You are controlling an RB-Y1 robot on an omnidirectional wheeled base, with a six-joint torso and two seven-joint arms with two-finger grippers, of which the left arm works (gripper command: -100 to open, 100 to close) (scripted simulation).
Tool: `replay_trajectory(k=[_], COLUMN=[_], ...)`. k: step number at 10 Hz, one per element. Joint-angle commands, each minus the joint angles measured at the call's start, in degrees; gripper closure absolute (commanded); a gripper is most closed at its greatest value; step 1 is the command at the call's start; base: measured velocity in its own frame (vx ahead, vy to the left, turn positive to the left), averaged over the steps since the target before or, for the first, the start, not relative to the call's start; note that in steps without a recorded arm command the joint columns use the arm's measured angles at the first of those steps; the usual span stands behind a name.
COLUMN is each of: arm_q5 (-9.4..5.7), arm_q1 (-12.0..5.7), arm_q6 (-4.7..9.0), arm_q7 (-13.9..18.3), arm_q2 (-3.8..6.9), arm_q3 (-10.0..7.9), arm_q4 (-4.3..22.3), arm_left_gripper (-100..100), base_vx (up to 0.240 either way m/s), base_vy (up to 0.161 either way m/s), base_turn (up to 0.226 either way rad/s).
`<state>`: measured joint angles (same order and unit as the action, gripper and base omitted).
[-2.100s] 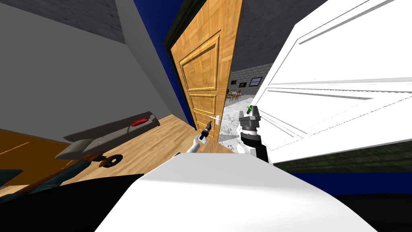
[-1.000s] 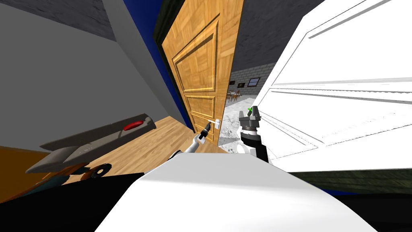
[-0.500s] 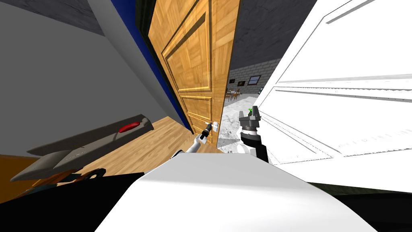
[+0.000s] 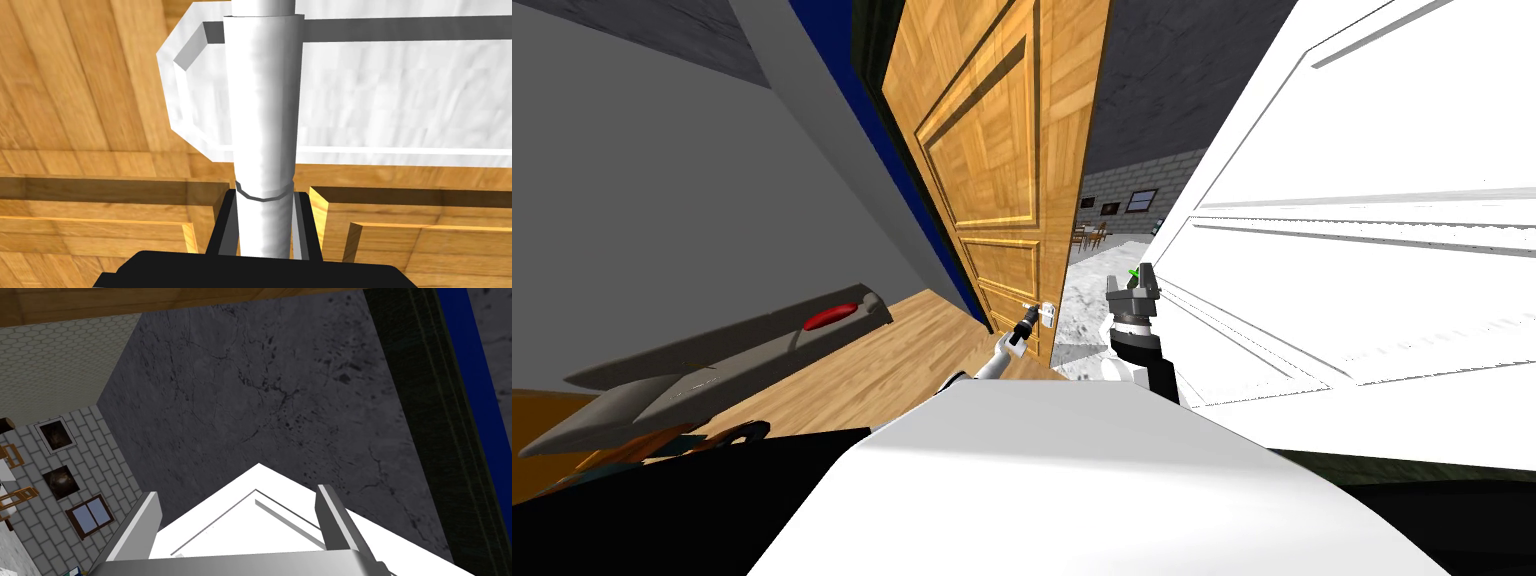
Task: Push the door open
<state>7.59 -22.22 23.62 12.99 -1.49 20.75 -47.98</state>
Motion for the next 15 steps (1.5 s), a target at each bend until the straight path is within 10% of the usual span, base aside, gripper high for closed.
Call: replay_trajectory(k=[1, 15], arm_q5=[-0.17, -1.94], arm_q1=[-0.02, -0.27], arm_q6=[-0.04, -0.42], arm_q7=[-0.28, -3.2], arm_q2=[0.63, 3.7], arm_q3=[-0.76, -8.65], arm_q4=[0.08, 0.9], arm_left_gripper=[100, 100], base_vx=[0.055, 0.111], base_vy=[-0.09, -0.135], base_turn=[0.019, 0.051])
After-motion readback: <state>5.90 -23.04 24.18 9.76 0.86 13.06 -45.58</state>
